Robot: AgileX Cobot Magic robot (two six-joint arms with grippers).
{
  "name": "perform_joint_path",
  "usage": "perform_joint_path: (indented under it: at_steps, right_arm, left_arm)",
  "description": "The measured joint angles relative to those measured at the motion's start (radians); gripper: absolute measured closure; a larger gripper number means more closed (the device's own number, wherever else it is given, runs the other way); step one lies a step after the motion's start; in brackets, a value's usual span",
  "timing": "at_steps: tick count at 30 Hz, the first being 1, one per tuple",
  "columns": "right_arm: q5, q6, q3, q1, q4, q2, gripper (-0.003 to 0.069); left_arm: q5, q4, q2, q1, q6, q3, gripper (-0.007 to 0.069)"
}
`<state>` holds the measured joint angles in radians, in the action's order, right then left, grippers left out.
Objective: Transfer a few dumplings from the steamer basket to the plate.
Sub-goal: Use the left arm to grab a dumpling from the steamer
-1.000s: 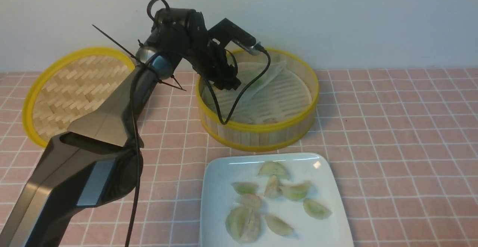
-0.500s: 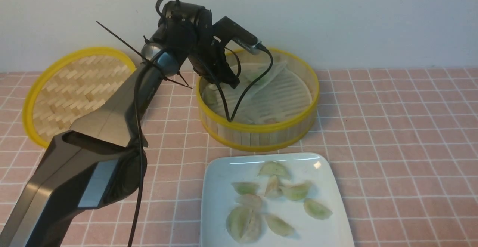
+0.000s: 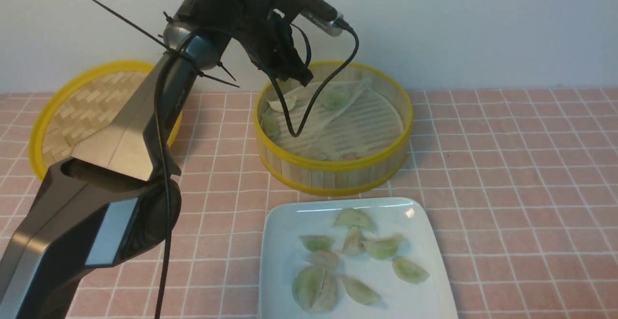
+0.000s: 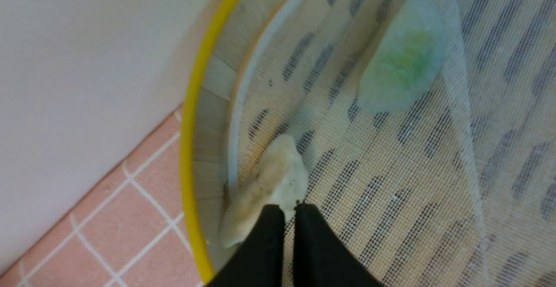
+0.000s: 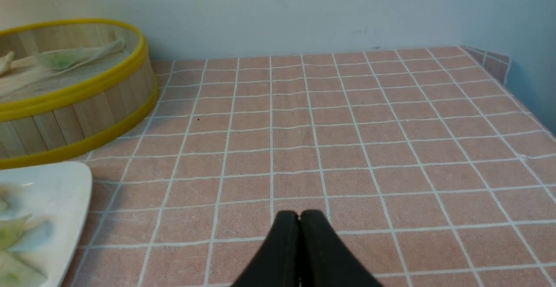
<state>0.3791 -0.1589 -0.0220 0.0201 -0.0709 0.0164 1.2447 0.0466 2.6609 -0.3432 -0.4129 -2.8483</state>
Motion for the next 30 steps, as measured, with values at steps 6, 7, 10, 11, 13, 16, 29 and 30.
perform_joint_path:
  at_steps: [6,7,10,11,13,16,29,30]
  right_arm:
    - [0.0,0.0,0.0,0.0,0.0,0.0,0.0673]
    - [0.0,0.0,0.0,0.0,0.0,0.0,0.0673]
    - [0.0,0.0,0.0,0.0,0.0,0.0,0.0673]
    - [0.0,0.0,0.0,0.0,0.0,0.0,0.0673]
    - [0.0,0.0,0.0,0.0,0.0,0.0,0.0673]
    - [0.0,0.0,0.0,0.0,0.0,0.0,0.0673]
    - [0.0,0.0,0.0,0.0,0.0,0.0,0.0673]
    - [0.0,-0.001,0.0,0.0,0.0,0.0,0.0673]
  left_arm:
    - [-0.076,-0.003,0.068,0.0,-0.014,0.004,0.0394]
    - [-0.092,-0.004,0.076,0.0,-0.014,0.004,0.0368]
    - [-0.141,-0.017,0.108,0.0,-0.015,0.004,0.0256]
    - [-0.149,-0.022,0.119,0.0,-0.015,0.004,0.0229]
    - [-0.155,-0.026,0.134,0.0,-0.015,0.004,0.0203]
    - [-0.175,-0.028,0.142,-0.001,-0.003,0.003,0.0197]
    - [-0.154,-0.047,0.142,-0.002,0.117,-0.005,0.0421]
    - [-0.139,-0.047,0.136,-0.002,0.118,-0.005,0.0421]
